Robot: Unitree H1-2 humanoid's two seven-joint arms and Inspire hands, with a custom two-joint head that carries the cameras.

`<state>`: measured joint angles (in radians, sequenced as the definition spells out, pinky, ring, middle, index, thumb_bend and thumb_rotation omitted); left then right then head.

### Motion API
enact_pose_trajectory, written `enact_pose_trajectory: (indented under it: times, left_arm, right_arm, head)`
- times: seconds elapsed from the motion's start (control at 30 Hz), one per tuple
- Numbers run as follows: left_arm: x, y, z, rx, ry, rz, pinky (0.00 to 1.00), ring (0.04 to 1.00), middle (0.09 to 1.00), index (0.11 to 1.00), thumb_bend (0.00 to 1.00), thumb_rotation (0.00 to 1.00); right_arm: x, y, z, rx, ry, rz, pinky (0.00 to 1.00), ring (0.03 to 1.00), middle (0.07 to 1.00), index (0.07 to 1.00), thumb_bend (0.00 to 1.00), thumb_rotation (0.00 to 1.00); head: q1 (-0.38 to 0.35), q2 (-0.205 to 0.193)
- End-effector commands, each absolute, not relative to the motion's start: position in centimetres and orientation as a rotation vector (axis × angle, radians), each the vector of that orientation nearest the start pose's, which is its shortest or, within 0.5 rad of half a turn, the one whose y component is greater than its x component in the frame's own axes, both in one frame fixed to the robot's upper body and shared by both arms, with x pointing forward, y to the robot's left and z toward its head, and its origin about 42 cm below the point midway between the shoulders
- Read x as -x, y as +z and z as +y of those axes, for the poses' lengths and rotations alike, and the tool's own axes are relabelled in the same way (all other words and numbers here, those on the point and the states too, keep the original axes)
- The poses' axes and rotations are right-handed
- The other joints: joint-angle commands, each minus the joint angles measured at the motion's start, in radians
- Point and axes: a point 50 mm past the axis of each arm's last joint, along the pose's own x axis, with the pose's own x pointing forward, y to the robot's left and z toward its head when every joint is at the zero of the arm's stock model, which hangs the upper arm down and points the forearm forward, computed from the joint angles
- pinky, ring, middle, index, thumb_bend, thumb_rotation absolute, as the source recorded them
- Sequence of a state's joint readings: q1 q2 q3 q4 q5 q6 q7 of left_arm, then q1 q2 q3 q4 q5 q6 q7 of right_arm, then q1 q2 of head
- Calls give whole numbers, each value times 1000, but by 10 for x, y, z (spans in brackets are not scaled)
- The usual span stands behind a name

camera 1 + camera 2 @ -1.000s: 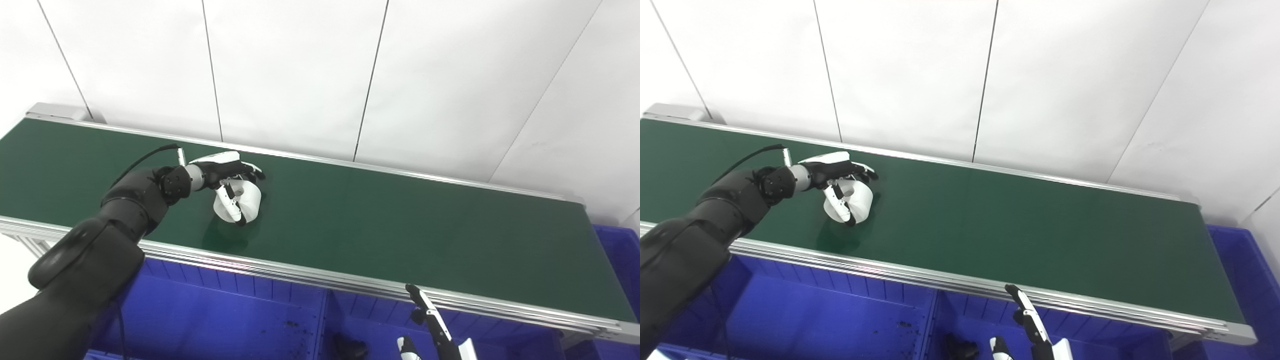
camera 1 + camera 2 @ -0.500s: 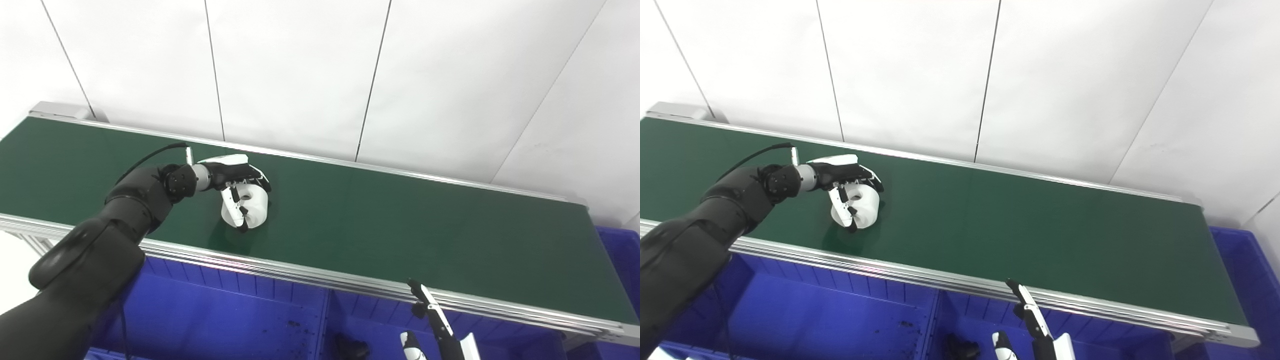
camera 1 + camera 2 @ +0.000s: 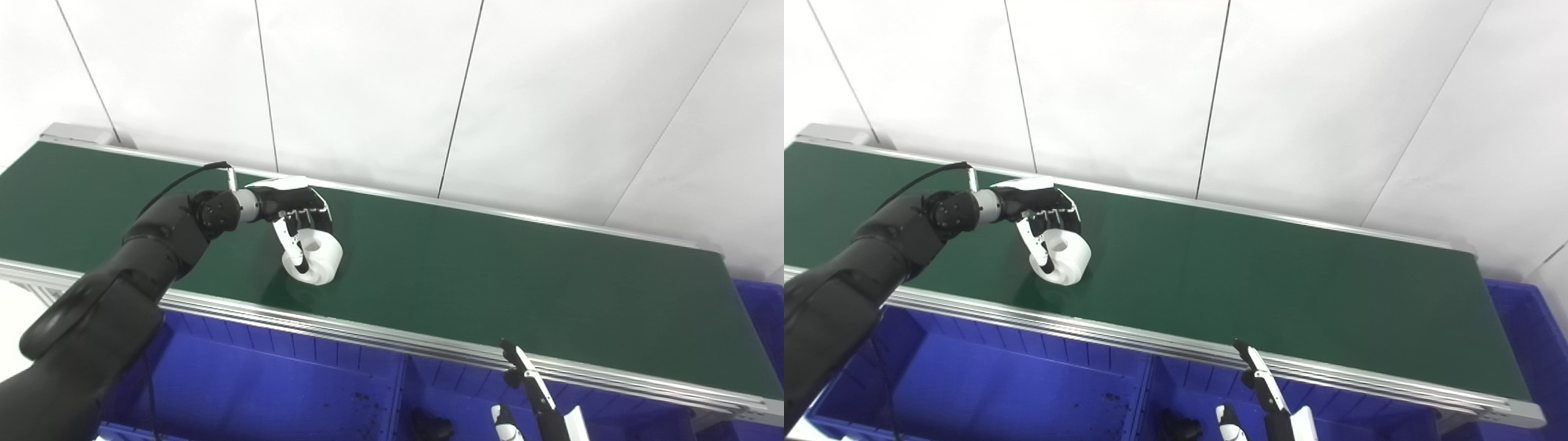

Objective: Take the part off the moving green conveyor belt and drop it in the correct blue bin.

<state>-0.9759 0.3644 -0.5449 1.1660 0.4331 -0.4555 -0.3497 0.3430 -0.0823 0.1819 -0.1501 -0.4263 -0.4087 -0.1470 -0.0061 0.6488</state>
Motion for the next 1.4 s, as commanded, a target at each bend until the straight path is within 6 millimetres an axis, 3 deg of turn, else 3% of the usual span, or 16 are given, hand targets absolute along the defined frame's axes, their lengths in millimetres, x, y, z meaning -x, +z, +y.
enact_pose_trajectory:
  times: [0.0,0.17,0.53,0.83,1.07,1.13,1.37]
  left_arm:
    - [-540,217,255,-1159,-711,-85,447,470,550,571,511,0]
    - [-537,226,256,-1134,-714,-137,351,454,493,558,503,0]
    - [-530,245,259,-1085,-732,-221,328,452,492,552,503,0]
    - [-520,274,260,-1020,-759,-322,316,451,491,570,502,0]
    - [-510,293,260,-1025,-779,-387,303,450,490,573,501,0]
    - [-502,298,262,-1025,-779,-412,295,450,491,576,501,0]
    - [-461,295,269,-954,-797,-445,291,449,488,570,501,0]
  right_arm:
    - [-164,100,-195,407,85,-326,860,911,929,911,364,929]
    - [-164,98,-196,393,89,-324,869,915,930,909,358,905]
    - [-164,97,-195,388,89,-323,864,913,929,907,367,905]
    - [-166,96,-195,389,91,-327,868,914,929,908,379,918]
    - [-170,100,-196,398,86,-333,873,916,928,908,368,902]
    - [-173,104,-197,411,82,-339,875,919,930,911,368,925]
    - [-180,115,-205,392,91,-338,892,933,937,924,387,925]
  head:
    - [1,-1]
    - [6,1]
    - [4,6]
    - [7,10]
    - [-1,64]
    - [-9,103]
    - [5,137]
